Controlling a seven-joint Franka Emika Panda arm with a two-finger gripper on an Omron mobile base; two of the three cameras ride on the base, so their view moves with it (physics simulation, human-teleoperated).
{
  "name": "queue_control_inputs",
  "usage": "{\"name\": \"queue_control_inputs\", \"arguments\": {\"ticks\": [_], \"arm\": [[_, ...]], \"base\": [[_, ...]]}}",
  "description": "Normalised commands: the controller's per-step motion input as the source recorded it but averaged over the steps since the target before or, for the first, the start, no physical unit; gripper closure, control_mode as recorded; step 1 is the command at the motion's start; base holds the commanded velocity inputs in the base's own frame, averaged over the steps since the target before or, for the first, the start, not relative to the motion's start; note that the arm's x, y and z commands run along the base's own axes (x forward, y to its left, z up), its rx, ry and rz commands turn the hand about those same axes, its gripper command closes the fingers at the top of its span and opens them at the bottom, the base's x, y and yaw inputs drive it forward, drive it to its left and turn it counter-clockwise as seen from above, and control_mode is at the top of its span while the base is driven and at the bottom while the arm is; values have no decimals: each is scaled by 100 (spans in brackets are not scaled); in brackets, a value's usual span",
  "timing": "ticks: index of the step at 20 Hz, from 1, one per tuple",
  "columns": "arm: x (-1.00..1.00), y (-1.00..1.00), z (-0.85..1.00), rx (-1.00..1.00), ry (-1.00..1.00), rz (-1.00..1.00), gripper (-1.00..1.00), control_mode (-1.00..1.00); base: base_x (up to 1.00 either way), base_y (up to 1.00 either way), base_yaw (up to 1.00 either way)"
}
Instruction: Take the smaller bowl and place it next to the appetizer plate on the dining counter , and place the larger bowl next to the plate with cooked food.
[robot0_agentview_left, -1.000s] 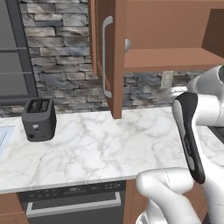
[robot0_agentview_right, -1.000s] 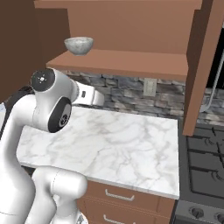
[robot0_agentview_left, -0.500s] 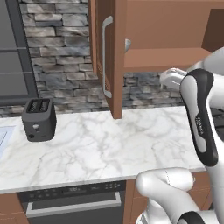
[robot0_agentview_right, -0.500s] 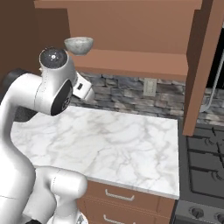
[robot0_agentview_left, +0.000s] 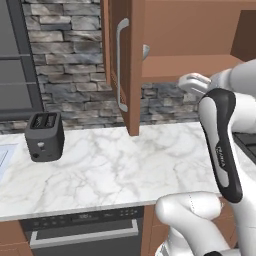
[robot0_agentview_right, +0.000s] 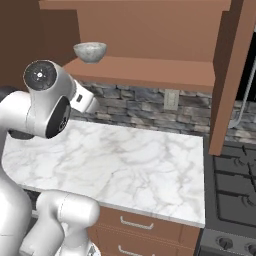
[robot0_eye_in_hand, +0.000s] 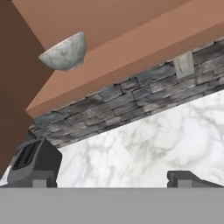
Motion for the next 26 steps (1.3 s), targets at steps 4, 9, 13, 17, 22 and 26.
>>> {"name": "queue_control_inputs", "arguments": {"ticks": [4,9,13,17,22,26], "arm": [[0,3,53,5,0,0,-100,-100],[10,7,38,5,3,0,-100,-100],[53,16,29,0,0,0,-100,-100],[56,9,32,0,0,0,-100,-100],[60,0,2,0,0,0,-100,-100],[53,0,1,0,0,0,-100,-100]], "base": [[0,0,0],[0,0,0],[0,0,0],[0,0,0],[0,0,0],[0,0,0]]}}
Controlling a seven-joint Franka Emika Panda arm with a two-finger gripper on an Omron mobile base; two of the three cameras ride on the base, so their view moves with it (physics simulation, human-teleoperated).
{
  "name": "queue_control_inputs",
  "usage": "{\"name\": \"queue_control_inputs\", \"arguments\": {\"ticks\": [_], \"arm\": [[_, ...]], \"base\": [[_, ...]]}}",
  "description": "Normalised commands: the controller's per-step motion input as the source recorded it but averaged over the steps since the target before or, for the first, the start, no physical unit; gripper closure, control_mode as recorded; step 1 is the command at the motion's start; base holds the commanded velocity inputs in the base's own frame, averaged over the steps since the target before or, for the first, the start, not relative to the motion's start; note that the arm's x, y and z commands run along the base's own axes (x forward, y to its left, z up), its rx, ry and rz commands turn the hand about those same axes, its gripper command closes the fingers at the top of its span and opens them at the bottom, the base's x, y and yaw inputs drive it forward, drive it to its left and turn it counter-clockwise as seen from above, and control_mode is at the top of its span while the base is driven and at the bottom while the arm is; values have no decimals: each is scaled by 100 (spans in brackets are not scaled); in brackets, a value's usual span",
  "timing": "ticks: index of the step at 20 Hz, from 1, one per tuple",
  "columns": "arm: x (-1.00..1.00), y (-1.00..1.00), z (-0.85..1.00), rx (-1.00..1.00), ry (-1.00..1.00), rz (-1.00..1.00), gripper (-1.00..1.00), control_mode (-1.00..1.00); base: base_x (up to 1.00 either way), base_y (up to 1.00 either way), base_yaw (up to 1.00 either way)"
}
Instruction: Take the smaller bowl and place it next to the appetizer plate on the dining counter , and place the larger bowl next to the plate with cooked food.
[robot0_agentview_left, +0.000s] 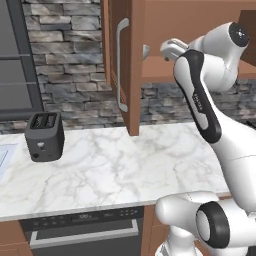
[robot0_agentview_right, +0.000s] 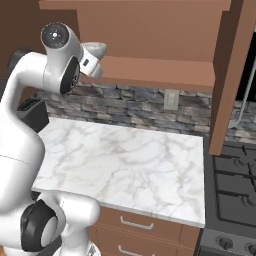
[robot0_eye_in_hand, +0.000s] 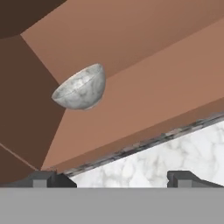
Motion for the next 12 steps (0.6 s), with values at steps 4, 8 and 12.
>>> {"name": "queue_control_inputs", "arguments": {"ticks": [4,8,12], "arm": [[56,3,7,0,1,0,-100,-100],[67,4,15,0,4,0,-100,-100],[82,16,1,0,6,0,-100,-100]], "base": [[0,0,0],[0,0,0],[0,0,0]]}}
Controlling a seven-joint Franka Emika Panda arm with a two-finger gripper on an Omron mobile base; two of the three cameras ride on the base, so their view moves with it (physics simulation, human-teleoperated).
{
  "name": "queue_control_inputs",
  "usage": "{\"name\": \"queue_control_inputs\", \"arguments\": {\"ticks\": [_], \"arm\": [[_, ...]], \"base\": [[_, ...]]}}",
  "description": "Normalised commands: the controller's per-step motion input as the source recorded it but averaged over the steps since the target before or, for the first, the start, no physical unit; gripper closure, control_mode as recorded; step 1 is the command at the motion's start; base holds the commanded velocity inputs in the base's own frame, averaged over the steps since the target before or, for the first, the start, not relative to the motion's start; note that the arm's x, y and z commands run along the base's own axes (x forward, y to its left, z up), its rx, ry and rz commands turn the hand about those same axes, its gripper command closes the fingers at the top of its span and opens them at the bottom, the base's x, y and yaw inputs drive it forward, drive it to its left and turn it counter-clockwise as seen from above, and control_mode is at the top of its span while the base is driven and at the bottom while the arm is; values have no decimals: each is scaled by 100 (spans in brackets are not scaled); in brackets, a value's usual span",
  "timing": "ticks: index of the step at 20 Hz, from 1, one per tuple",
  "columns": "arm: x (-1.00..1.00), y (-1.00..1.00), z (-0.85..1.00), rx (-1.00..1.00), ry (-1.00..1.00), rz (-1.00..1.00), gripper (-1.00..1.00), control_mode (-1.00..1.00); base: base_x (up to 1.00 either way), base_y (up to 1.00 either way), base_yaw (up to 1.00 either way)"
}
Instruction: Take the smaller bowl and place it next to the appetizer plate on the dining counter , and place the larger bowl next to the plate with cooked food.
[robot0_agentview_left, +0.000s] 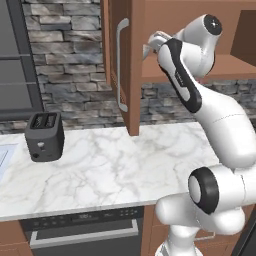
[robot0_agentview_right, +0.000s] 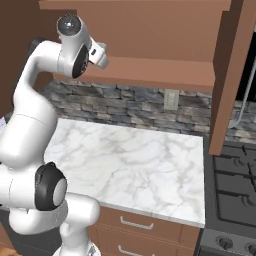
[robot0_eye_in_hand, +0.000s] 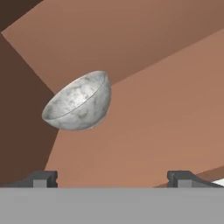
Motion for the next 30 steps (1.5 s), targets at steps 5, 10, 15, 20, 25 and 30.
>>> {"name": "queue_control_inputs", "arguments": {"ticks": [5,10,15,20,25,30], "arm": [[78,17,0,0,7,0,-100,-100],[76,12,0,0,7,0,-100,-100],[77,8,-1,0,5,0,-100,-100],[72,6,-15,-1,1,0,-100,-100],[50,4,-23,-5,9,-5,-100,-100],[26,0,-53,-12,17,-10,100,-100]], "base": [[0,0,0],[0,0,0],[0,0,0],[0,0,0],[0,0,0],[0,0,0]]}}
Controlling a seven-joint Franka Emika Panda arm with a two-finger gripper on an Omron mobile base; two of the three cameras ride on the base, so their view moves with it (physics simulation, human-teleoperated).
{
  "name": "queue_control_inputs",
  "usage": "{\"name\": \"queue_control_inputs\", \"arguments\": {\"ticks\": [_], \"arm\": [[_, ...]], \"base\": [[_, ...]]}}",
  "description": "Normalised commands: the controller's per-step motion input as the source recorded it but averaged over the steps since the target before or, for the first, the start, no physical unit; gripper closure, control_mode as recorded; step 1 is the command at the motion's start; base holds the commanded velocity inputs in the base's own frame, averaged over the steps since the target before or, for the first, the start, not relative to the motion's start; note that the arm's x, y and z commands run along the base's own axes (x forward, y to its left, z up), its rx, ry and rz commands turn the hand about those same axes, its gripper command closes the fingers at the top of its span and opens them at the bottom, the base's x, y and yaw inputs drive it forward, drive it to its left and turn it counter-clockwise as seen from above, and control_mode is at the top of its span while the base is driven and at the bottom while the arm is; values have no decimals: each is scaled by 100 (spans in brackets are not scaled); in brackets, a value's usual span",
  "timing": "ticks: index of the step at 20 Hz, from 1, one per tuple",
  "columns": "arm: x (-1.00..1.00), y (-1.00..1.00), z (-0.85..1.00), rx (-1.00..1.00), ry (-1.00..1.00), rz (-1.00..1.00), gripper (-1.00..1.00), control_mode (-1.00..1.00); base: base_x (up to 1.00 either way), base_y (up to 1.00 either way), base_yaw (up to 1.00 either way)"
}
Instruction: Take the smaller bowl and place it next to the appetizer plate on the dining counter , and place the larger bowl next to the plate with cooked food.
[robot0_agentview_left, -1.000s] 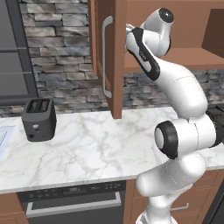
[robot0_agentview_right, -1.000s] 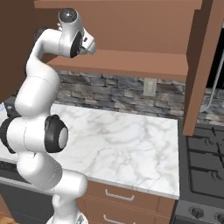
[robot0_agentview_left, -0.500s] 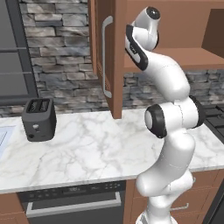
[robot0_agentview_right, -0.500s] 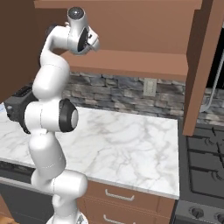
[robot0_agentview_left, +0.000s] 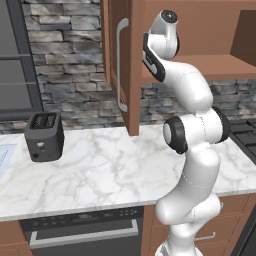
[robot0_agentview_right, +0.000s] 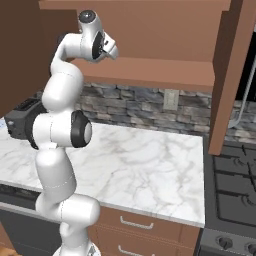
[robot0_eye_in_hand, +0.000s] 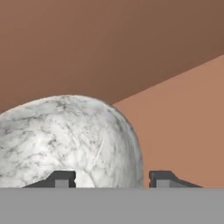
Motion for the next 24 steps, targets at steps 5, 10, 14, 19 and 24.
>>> {"name": "queue_control_inputs", "arguments": {"ticks": [5,10,14,19,24], "arm": [[19,5,-18,-4,8,-4,100,-100],[-8,6,0,-1,-1,-5,100,-100],[-57,0,2,-1,-8,-12,100,-100],[-88,-3,27,-2,-21,-8,100,-100],[-100,-46,5,0,-19,-7,100,-100]], "base": [[0,0,0],[0,0,0],[0,0,0],[0,0,0],[0,0,0]]}}
